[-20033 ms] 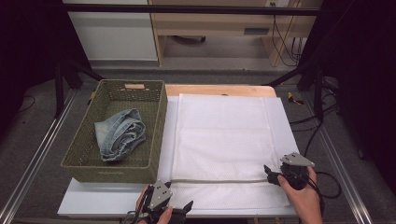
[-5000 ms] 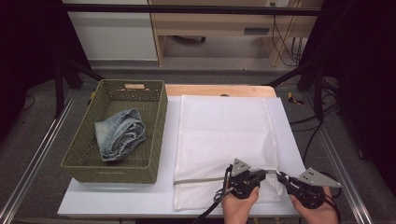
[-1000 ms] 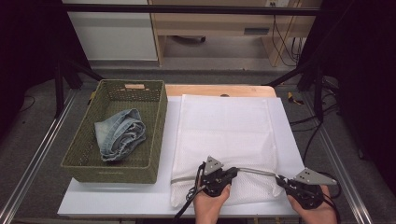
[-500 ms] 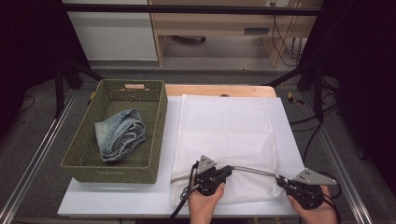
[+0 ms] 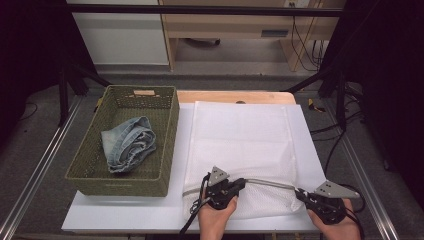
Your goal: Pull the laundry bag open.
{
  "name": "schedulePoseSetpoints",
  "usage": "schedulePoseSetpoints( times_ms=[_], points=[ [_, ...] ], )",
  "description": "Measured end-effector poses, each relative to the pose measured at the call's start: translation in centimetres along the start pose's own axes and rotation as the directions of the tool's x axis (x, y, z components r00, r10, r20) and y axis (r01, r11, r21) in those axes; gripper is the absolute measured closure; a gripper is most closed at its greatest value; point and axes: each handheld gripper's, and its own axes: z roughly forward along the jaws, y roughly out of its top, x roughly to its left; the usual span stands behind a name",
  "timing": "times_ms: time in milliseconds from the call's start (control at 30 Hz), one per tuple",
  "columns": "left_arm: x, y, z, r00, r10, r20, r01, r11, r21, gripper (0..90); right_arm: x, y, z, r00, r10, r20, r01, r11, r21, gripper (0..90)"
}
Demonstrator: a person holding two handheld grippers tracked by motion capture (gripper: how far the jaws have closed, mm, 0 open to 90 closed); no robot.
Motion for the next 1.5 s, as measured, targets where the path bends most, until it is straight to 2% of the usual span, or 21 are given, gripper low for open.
schedulePoseSetpoints(
  times_ms=[400,1000,1500],
  points=[
    [0.35,-0.11,-0.07,0.9997,-0.013,0.019,0.013,0.9999,0.007,86.9,-0.09,-0.03,0.01,1.0000,0.004,-0.005,-0.004,1.0000,0.000,84.8],
    [0.75,-0.19,-0.46,0.9999,-0.012,0.001,0.012,0.9998,0.013,87.0,-0.05,-0.03,-0.01,1.0000,0.000,-0.003,0.000,1.0000,0.009,84.9],
    [0.96,-0.33,-0.70,1.0000,0.005,-0.008,-0.005,0.9998,0.018,87.0,-0.12,-0.07,-0.01,1.0000,-0.004,-0.005,0.004,1.0000,0.009,84.9]
  ],
)
